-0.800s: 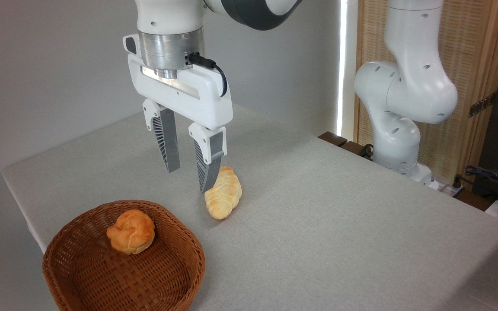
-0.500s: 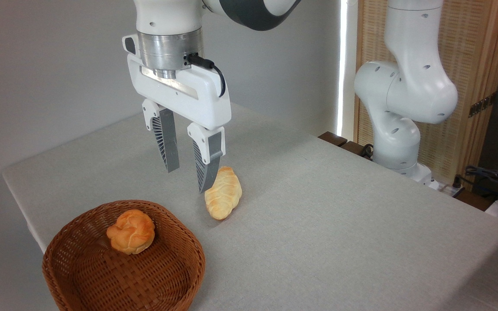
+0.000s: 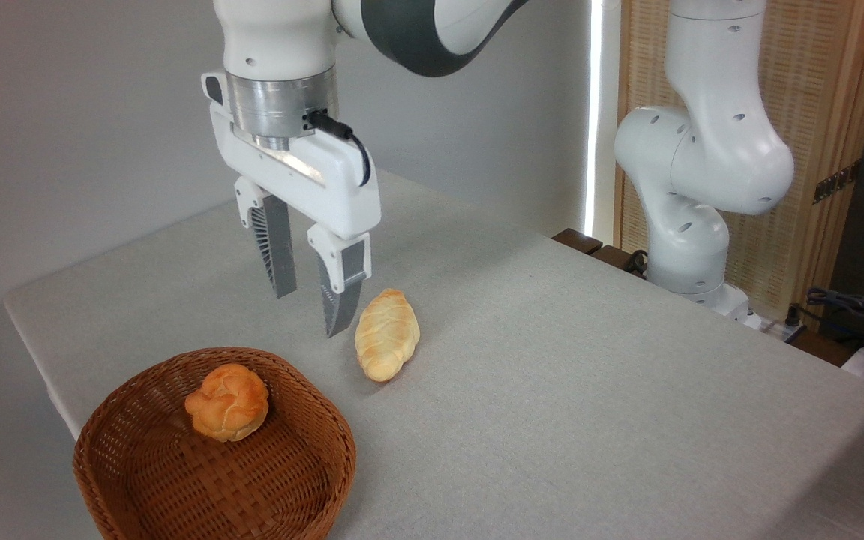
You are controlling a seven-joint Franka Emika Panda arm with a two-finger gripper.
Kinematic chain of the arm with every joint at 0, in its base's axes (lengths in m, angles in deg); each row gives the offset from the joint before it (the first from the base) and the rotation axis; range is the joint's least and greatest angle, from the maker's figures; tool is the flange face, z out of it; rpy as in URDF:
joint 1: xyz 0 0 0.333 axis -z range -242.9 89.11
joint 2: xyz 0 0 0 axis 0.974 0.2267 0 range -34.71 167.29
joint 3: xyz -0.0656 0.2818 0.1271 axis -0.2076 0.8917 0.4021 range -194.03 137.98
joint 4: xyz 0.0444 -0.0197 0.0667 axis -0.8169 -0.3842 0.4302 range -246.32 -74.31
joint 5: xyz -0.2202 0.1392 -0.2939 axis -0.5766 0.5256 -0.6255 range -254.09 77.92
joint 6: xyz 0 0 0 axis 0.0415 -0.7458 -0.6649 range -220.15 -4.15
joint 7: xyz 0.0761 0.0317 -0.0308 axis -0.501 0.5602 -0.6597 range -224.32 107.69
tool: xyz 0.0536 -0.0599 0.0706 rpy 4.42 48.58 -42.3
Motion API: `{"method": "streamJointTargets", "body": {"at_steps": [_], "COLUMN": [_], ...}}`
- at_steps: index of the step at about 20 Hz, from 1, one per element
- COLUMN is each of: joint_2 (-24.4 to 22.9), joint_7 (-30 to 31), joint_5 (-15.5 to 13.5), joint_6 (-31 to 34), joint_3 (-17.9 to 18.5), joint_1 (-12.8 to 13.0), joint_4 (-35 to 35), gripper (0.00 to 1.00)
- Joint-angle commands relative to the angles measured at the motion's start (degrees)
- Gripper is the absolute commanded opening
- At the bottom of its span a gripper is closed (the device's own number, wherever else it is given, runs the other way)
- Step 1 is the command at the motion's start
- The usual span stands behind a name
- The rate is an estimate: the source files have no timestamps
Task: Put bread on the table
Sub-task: 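Move the open gripper over the basket and lower onto the round roll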
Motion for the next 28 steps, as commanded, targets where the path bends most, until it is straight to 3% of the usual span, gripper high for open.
{"method": "streamJointTargets", "body": {"at_steps": [1, 4, 13, 24, 28], "joint_2": [1.96, 4.07, 10.32, 14.71, 16.03], "joint_7": [-1.48, -1.48, -1.04, -1.75, -1.92], "joint_5": [-1.42, -4.14, -4.50, -3.36, -1.25], "joint_6": [-4.23, -8.53, -17.33, -19.97, -19.97], "joint_3": [-0.06, -0.59, -4.89, -6.22, -6.30], "joint_1": [0.57, 0.57, 0.57, 0.57, 0.48], "joint_4": [0.72, 0.72, 0.89, 0.81, 0.89], "gripper": [1.00, 1.00, 1.00, 1.00, 1.00]}}
